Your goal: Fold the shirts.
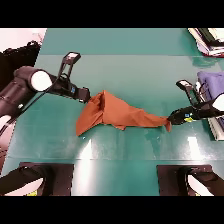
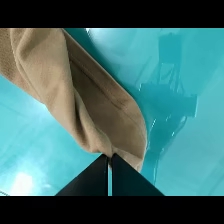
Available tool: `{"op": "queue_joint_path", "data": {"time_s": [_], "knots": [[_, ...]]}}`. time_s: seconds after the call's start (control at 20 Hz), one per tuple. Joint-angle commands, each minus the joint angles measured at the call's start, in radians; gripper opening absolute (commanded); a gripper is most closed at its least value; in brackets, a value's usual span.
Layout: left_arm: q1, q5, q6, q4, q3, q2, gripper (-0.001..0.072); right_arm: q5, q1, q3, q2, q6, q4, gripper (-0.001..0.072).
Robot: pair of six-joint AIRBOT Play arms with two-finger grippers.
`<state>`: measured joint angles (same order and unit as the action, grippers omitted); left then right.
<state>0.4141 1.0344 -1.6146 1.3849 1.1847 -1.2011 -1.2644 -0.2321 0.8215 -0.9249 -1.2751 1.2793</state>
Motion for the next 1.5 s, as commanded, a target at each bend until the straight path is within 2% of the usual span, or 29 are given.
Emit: {"op": "queue_joint_path", "data": {"time_s": [0.0,0.15,0.55,0.6,0.65,0.7,0.75,0.8,0.85,1.1,1.3,1.45], "knots": [[0.001,-0.074,0.000,-0.019,0.020,-0.127,0.0553,0.009,-0.001,-0.001,0.000,0.000,0.000,0.0012],[0.001,-0.154,0.046,-0.087,0.021,-0.231,0.0552,0.008,-0.001,-0.001,0.000,-0.001,-0.001,0.0013],[0.001,-0.238,0.048,-0.099,0.020,-0.296,0.0551,0.011,-0.001,-0.001,0.000,-0.043,-0.001,0.0013],[0.001,-0.238,0.048,-0.102,0.020,-0.300,0.0456,0.016,-0.001,-0.001,0.000,-0.049,-0.001,0.0013],[0.001,-0.237,0.048,-0.105,0.020,-0.305,0.0302,0.021,-0.001,-0.001,0.000,-0.054,-0.001,0.0013],[0.001,-0.234,0.048,-0.104,0.020,-0.307,0.0239,0.026,-0.001,-0.001,0.000,-0.061,-0.001,0.0013],[0.001,-0.232,0.048,-0.103,0.021,-0.307,0.0237,0.027,-0.001,-0.001,0.000,-0.068,-0.001,0.0013],[0.001,-0.230,0.050,-0.090,0.021,-0.304,0.0070,0.027,-0.001,0.000,0.000,-0.068,0.000,0.0013],[0.000,-0.224,0.051,-0.065,0.021,-0.298,0.0026,0.033,-0.001,0.000,0.000,-0.068,0.000,0.0013],[-0.118,-0.140,0.054,-0.027,0.157,-0.136,0.0025,0.023,0.000,0.154,0.000,-0.069,0.055,0.0013],[-0.184,-0.140,0.188,-0.026,0.283,0.111,0.0026,0.035,0.007,0.403,0.000,-0.068,0.113,0.0013],[-0.184,-0.140,0.240,-0.045,0.320,0.283,0.0025,0.035,0.051,0.572,0.000,-0.068,0.111,0.0013]]}}
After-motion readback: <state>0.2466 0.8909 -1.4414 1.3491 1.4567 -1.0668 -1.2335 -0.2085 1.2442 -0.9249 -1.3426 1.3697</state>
